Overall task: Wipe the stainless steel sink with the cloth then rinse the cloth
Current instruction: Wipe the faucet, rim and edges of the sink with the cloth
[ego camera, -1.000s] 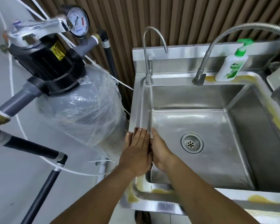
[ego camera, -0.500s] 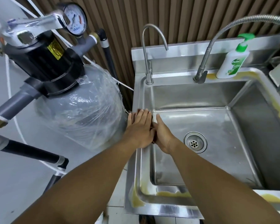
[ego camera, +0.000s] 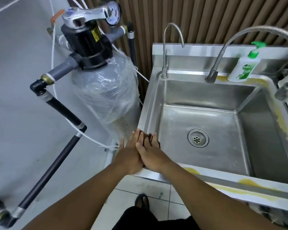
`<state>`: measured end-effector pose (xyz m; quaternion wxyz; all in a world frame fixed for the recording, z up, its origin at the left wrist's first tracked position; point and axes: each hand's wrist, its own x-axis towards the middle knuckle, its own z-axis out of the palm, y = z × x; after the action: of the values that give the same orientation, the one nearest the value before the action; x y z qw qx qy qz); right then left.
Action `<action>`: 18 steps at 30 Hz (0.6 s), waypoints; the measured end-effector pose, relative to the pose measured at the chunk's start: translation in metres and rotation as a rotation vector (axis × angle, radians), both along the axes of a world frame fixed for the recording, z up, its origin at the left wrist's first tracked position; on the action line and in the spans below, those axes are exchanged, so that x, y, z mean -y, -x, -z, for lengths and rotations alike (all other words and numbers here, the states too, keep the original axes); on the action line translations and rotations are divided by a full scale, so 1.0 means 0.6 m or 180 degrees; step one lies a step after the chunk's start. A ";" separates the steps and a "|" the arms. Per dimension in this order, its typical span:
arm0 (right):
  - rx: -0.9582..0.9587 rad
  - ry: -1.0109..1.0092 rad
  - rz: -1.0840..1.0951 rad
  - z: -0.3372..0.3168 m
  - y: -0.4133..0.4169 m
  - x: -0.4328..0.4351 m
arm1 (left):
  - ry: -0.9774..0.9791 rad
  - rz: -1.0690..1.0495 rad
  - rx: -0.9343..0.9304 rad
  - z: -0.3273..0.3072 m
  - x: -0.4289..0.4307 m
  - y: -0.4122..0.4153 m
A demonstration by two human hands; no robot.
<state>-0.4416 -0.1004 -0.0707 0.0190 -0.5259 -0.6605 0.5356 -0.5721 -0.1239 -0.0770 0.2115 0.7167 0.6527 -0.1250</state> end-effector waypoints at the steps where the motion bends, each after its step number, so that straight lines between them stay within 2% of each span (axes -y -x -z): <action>1: 0.0126 -0.0110 -0.0131 -0.004 -0.004 0.013 | -0.0028 -0.0065 0.0026 0.000 0.017 -0.002; 10: 0.1072 -0.1128 -0.1550 -0.012 -0.042 0.071 | -0.0135 -0.0508 0.0086 -0.003 0.126 -0.040; 14: 0.1182 -0.1378 -0.1832 -0.019 -0.072 0.090 | -0.0196 -0.0847 0.0199 -0.005 0.160 -0.086; 18: 0.1280 -0.1222 -0.1852 -0.037 -0.117 0.103 | -0.0229 -0.0688 0.0165 -0.002 0.169 -0.129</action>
<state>-0.3713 -0.1624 -0.0488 -0.1652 -0.3981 -0.8604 0.2719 -0.4945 -0.2251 -0.0759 0.2147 0.6522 0.7246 -0.0594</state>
